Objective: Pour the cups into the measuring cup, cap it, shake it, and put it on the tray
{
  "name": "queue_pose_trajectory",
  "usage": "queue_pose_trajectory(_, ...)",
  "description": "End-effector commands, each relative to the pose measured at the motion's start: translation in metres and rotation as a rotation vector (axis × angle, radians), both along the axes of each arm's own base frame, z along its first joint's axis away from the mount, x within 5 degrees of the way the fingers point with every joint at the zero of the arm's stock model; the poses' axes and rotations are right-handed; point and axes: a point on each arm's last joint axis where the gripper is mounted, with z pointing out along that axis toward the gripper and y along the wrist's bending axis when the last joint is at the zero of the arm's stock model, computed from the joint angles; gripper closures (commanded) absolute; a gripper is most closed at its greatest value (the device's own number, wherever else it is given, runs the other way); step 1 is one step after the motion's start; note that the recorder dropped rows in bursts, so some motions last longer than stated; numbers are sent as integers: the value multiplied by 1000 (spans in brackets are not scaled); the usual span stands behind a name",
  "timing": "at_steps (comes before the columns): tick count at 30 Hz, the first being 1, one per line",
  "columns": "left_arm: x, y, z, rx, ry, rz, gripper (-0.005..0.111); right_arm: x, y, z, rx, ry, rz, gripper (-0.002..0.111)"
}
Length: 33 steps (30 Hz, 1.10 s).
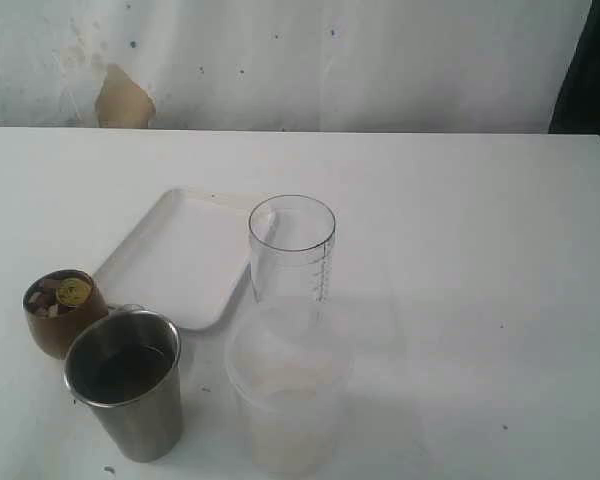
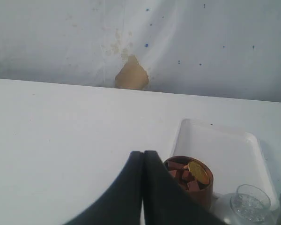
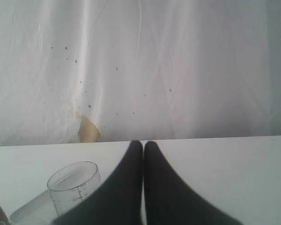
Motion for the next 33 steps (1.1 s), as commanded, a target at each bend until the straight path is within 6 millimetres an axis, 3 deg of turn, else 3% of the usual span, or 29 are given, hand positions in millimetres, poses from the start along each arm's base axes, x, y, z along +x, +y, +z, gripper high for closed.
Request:
queue_pose_trajectory(1,0,0,2,-3,-18,-1,107,-1,0,0,-3,-15,-2,108)
queue_pose_trajectory(6,0,1,13,-109,-128,12,107,-1,0,0,-3,-15,-2,108)
queue_pose_trajectory(13,-4,6,37,-596,-375,5,107,-1,0,0,-3,-15,-2,108)
queue_pose_trajectory(16,-15,11,65,-589,-670,-17,107,-1,0,0,-3,-15,-2,108)
queue_pose_trajectory(17,-17,11,76,-563,-698,-17,107,-1,0,0,-3,-15,-2,108)
queue_pose_trajectory(18,-18,9,100,-464,-698,-17,107,-1,0,0,-3,-15,-2,108)
queue_pose_trajectory(20,-6,3,132,-224,-595,-10,107,-1,0,0,-3,-15,-2,108)
queue_pose_trajectory(22,14,-1,149,18,-388,-6,107,-1,0,0,-3,-15,-2,108)
queue_pose_trajectory(23,27,-4,152,39,-270,-31,107,-1,0,0,-3,-15,-2,108)
queue_pose_trajectory(24,38,-6,150,76,-184,-43,107,-1,0,0,-3,-15,-2,108)
queue_pose_trajectory(28,85,-16,107,204,232,-100,107,-1,0,0,-3,-15,-2,108)
queue_pose_trajectory(33,119,-25,74,133,434,-113,107,-1,0,0,-3,-15,-2,108)
